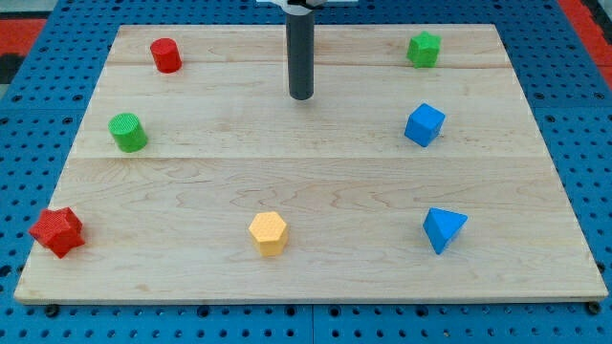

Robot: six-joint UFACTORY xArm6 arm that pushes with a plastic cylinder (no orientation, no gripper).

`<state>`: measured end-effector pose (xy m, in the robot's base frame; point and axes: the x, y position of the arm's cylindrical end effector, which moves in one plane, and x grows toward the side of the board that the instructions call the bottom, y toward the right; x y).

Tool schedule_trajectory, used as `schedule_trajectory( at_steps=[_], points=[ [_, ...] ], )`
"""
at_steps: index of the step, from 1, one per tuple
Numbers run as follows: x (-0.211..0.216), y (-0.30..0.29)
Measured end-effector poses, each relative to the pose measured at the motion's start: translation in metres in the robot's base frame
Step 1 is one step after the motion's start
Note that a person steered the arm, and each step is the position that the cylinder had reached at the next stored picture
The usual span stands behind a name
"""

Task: Move the yellow heart slightly to the left to the board

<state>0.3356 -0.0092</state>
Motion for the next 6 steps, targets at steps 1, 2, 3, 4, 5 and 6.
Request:
schedule_trajectory(
  at_steps=[1, 2, 3, 4, 5, 6],
  points=[
    [0.0, 0.0],
    [-0.014, 0.008],
    [-0.048, 0.01],
    [-0.073, 0.01],
    [-0.071, 0.035],
    [-0.087, 0.084]
  ],
)
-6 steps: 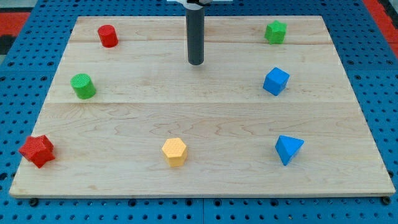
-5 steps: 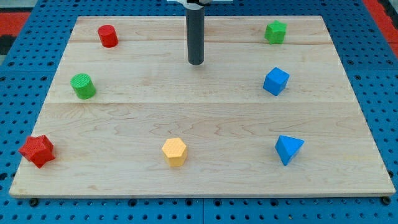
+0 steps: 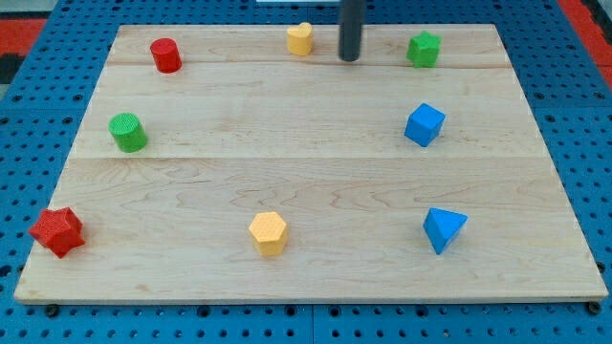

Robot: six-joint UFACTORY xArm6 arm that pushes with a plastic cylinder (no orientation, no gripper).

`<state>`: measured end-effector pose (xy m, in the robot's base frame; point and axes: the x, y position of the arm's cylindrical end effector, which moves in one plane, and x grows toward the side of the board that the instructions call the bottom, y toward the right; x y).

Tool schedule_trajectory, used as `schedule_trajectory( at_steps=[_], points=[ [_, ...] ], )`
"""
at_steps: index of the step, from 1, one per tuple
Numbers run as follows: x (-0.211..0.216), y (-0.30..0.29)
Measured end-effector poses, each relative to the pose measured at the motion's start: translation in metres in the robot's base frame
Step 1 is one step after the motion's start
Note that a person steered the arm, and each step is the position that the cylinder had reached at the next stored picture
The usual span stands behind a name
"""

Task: Move the yellow heart slightly to the left to the board

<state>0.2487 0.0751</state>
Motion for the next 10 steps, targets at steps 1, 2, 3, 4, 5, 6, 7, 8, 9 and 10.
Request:
schedule_trajectory(
  at_steps=[1, 2, 3, 4, 5, 6, 7, 8, 9, 10],
  points=[
    [-0.041, -0.017],
    [-0.039, -0.02],
    [0.022, -0.003],
    [-0.015, 0.03],
    [-0.057, -0.005],
    [-0.055, -0.06],
    [-0.055, -0.077],
    [-0.053, -0.067],
    [-0.034, -0.065],
    [-0.026, -0.038]
  ],
)
